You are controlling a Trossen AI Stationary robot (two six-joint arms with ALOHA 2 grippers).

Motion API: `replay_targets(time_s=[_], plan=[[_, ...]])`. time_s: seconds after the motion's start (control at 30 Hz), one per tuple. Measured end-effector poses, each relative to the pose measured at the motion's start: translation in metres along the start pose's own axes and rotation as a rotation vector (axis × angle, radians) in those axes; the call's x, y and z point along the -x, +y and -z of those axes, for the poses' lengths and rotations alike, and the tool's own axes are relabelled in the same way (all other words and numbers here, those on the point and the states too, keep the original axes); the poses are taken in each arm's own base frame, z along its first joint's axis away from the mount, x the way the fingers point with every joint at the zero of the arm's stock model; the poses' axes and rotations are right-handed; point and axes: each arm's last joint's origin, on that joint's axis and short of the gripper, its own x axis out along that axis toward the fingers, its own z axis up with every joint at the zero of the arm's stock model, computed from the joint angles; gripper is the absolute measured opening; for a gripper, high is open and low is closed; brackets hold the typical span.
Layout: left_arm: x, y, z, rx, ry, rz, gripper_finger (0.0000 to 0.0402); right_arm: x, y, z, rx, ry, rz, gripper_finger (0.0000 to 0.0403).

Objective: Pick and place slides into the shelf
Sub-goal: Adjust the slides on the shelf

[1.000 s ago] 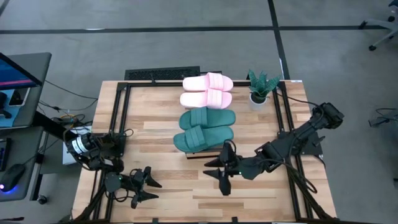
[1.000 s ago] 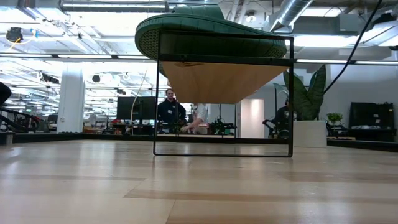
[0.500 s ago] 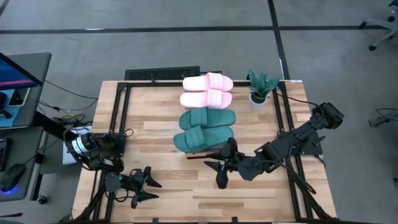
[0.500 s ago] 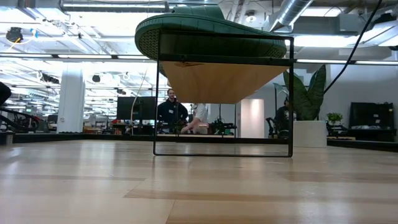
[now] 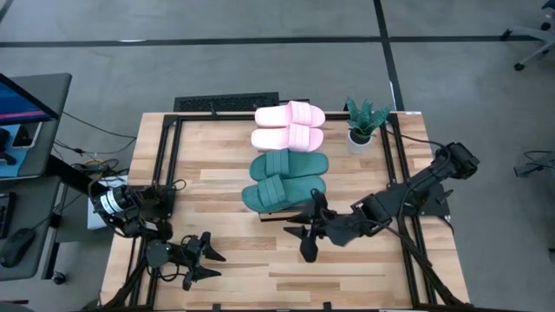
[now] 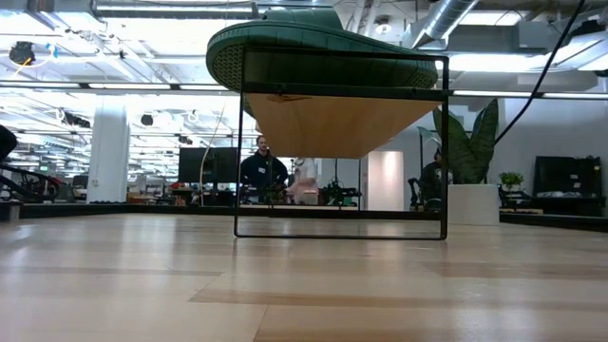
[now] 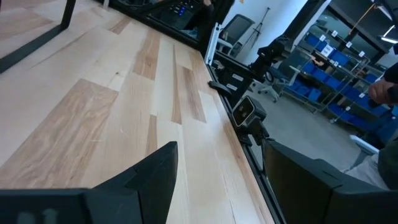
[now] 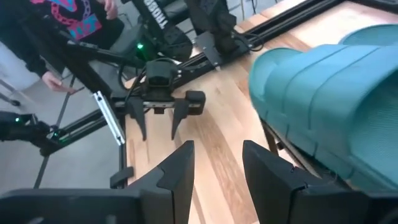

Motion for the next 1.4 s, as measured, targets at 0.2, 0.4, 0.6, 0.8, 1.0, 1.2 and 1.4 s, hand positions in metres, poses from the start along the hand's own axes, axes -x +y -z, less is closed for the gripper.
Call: replay_targets(time_s=[0.2,0.4,0.6,0.8,1.0,1.2,1.4], plan=[[0.000,0.000,0.000,0.000,0.000,0.000,0.0226,-0.014,-0.011,-0.001,-0.060,0.033,0.033,0.0129],[0.000,0.000,0.000,0.001,0.000,0.000,0.0226,-0.036,-0.009,0.001,-0.059,0.096,0.082,0.0129],[0.000,0.000,0.000,0.000,0.001,-0.001,0.0226,-0.057,0.000,-0.005,-0.014,0.131,0.129,0.0129],[0.000,0.000,0.001,0.002,0.004,-0.003,0.0226,-0.065,-0.004,-0.012,0.007,0.114,0.232,0.0129],[0.000,0.000,0.001,0.004,0.005,-0.003,0.0226,-0.067,-0.012,-0.017,-0.005,0.082,0.295,0.0129],[0.000,0.000,0.001,0.005,0.007,0.000,0.0226,-0.068,-0.017,-0.020,-0.007,0.075,0.320,0.0129],[0.000,0.000,0.001,0.005,0.012,0.006,0.0226,-0.069,-0.019,-0.021,-0.002,0.051,0.351,0.0129]])
